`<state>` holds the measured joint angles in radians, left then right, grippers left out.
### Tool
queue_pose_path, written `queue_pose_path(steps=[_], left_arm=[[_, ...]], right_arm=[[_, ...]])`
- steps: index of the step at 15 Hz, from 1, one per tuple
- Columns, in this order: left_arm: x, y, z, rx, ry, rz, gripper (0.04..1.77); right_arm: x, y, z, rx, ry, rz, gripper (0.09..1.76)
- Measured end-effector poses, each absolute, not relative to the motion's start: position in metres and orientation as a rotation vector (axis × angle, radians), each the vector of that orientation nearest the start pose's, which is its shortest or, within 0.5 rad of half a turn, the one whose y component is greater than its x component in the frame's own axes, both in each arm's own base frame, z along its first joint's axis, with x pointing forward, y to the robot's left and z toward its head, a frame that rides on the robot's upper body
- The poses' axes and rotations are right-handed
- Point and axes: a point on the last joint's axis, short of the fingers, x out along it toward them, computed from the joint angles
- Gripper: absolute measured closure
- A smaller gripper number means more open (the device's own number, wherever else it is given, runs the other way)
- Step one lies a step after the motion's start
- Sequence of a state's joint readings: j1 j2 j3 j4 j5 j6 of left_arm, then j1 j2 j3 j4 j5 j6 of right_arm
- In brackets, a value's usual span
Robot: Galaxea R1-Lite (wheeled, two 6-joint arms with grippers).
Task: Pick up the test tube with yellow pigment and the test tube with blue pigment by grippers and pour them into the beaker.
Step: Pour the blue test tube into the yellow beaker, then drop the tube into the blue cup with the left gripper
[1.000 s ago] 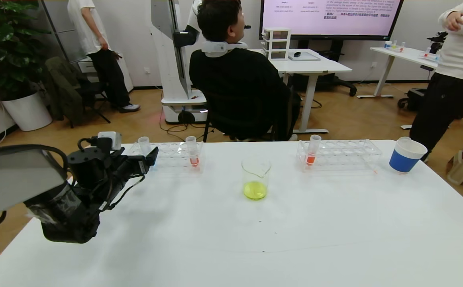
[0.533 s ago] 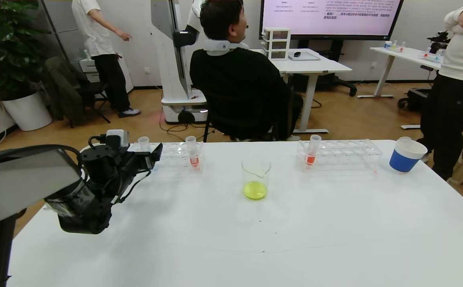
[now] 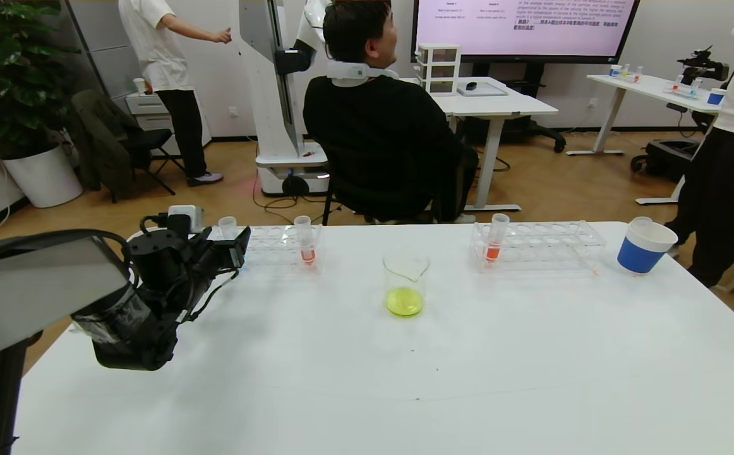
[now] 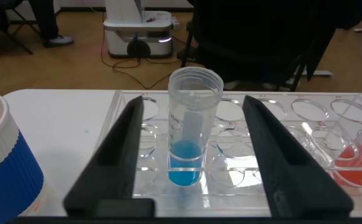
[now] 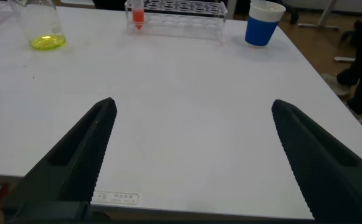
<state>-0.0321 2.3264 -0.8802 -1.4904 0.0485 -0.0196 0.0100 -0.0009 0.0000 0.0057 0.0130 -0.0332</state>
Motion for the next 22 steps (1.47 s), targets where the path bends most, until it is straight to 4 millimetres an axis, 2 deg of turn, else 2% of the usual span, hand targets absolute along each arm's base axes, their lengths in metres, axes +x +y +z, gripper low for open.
queue_pose_path(steps=[1, 2, 3, 4, 10, 17, 22], left_arm=[[0.404, -0.012, 0.06, -0.02, -0.047, 0.017, 1.33], [0.404, -0.012, 0.06, -0.02, -0.049, 0.016, 1.49], [0.404, -0.012, 0.061, -0.02, -0.05, 0.016, 1.47], [0.404, -0.012, 0.062, -0.02, -0.052, 0.015, 1.35], [0.401, -0.017, 0.076, -0.001, -0.034, 0.007, 1.35], [0.391, -0.035, 0.141, 0.003, -0.013, -0.021, 1.35], [0.386, -0.038, 0.158, -0.001, -0.056, -0.031, 1.35]], right_arm=[[-0.023, 0.0, 0.075, -0.033, 0.005, 0.023, 0.11], [-0.023, 0.0, 0.075, -0.033, 0.005, 0.023, 0.11], [-0.023, 0.0, 0.075, -0.033, 0.005, 0.023, 0.11], [-0.023, 0.0, 0.075, -0.034, 0.004, 0.023, 0.11], [-0.023, 0.0, 0.075, -0.034, 0.005, 0.023, 0.11], [-0.023, 0.0, 0.075, -0.034, 0.005, 0.023, 0.11], [-0.023, 0.0, 0.075, -0.034, 0.005, 0.023, 0.11]])
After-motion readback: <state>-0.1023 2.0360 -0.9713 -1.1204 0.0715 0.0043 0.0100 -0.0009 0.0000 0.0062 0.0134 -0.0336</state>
